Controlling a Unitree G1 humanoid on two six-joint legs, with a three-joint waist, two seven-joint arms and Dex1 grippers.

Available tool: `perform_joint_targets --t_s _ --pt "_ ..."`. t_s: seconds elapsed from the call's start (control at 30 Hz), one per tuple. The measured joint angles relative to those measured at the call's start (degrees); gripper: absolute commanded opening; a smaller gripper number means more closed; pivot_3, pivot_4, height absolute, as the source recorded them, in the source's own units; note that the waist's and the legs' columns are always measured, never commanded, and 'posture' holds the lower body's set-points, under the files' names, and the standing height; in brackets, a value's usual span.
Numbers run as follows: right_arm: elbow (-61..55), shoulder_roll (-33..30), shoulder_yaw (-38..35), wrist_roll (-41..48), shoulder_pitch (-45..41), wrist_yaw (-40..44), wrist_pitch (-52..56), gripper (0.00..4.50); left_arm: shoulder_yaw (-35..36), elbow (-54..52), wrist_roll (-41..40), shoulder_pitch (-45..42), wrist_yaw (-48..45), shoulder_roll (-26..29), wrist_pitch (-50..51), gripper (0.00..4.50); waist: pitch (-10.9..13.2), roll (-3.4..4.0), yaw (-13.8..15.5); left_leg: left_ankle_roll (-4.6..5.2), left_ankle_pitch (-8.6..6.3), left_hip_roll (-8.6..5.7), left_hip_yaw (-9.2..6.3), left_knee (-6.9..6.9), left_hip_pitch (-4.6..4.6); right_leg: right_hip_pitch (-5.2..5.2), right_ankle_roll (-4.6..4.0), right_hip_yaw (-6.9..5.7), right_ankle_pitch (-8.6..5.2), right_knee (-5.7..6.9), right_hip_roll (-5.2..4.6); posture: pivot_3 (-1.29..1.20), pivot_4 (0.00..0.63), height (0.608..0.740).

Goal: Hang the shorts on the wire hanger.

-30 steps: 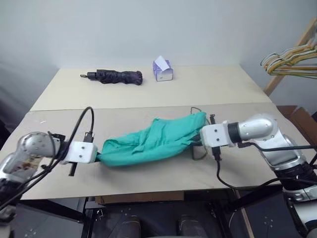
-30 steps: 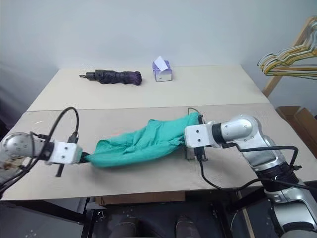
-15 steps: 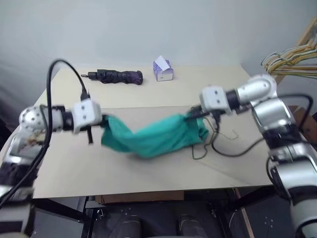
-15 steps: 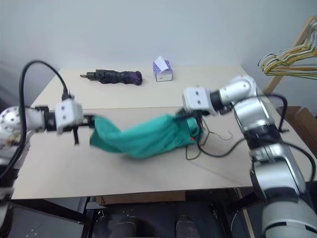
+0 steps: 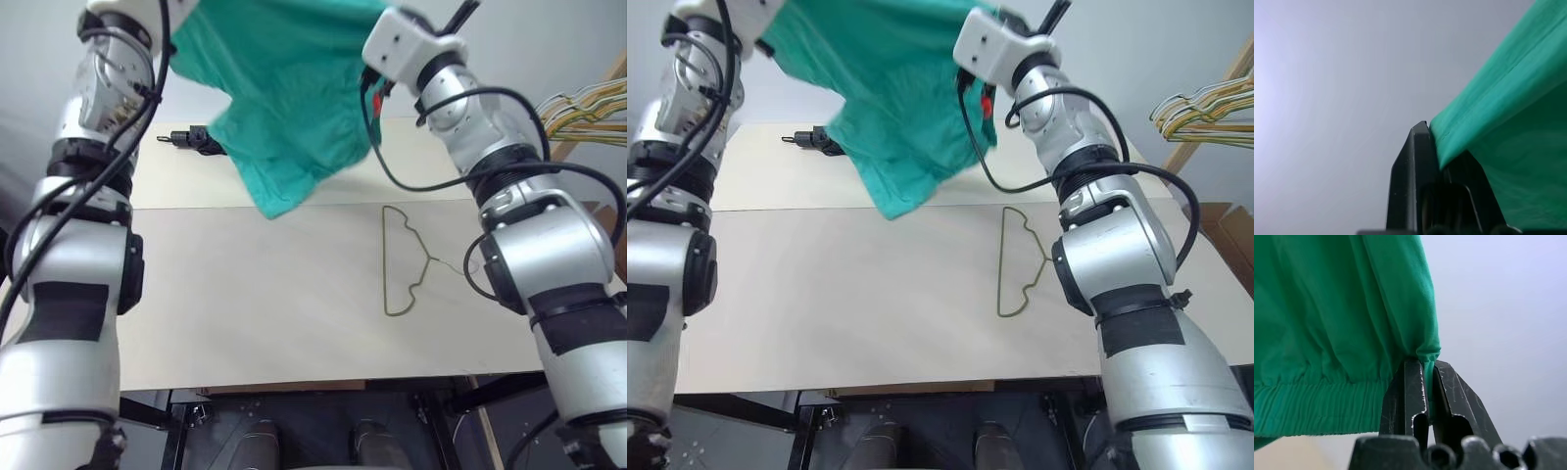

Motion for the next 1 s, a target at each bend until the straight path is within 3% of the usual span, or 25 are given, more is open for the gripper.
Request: perform_joint_targets --t_s 0.2,0.33,0.4,0.6,0.8,1.0 --pt "0.1 -3.1 0.1 -1.2 8.9 3.9 -9.5 0.0 -1.2 -4.1 0.3 12.0 -7.9 3.5 -13.1 0.02 0.0 0.01 -0.7 0.01 0.01 -0.01 0.06 0.03 0.64 0.56 0.0 0.02 0.0 -0.07 0.01 0.09 0.0 0.74" --pt "-0.1 -6.0 1.4 -1.6 19.6 13.6 -19.2 0.0 -0.9 -18.2 -7.5 31.8 -24.4 7.7 -19.9 0.02 0.0 0.02 -1.7 -0.19 0.14 0.04 0.03 0.09 0.52 0.4 -0.01 0.04 0.01 0.12 0.03 0.09 0.0 0.74" --pt "-1.0 -7.1 1.4 -1.4 24.2 19.2 -24.5 0.0 -0.1 -31.2 -15.3 44.8 -34.7 11.2 -18.9 0.02 0.0 0.02 -3.1 -0.23 0.17 0.08 0.01 0.08 0.4 0.3 -0.03 0.08 0.02 0.3 0.04 0.09 0.005 0.74" --pt "-7.4 -9.7 1.2 1.4 33.7 31.0 -35.2 0.0 4.4 -56.4 -33.1 66.8 -54.4 23.2 -10.3 0.02 0.0 0.01 -4.9 0.0 0.03 0.13 0.02 0.09 0.93 0.82 -0.01 0.18 0.0 0.01 0.1 0.1 0.017 0.74" --pt "-18.9 -10.3 1.3 6.7 44.7 42.1 -40.4 0.0 12.3 -71.5 -46.7 86.4 -72.7 36.6 -3.9 0.02 0.0 -0.07 -4.2 0.39 -0.21 0.2 0.15 -0.07 2.56 2.46 -0.09 0.15 -0.16 -0.2 0.13 0.1 0.03 0.74" --pt "-29.6 -11.3 1.4 8.3 51.5 47.2 -40.2 0.0 20.8 -80.1 -51.9 99.4 -84.2 41.8 2.3 0.02 0.0 -0.1 -2.8 0.53 -0.29 0.19 0.24 -0.05 2.55 2.44 -0.13 0.18 -0.24 -0.23 0.13 0.09 0.041 0.74"
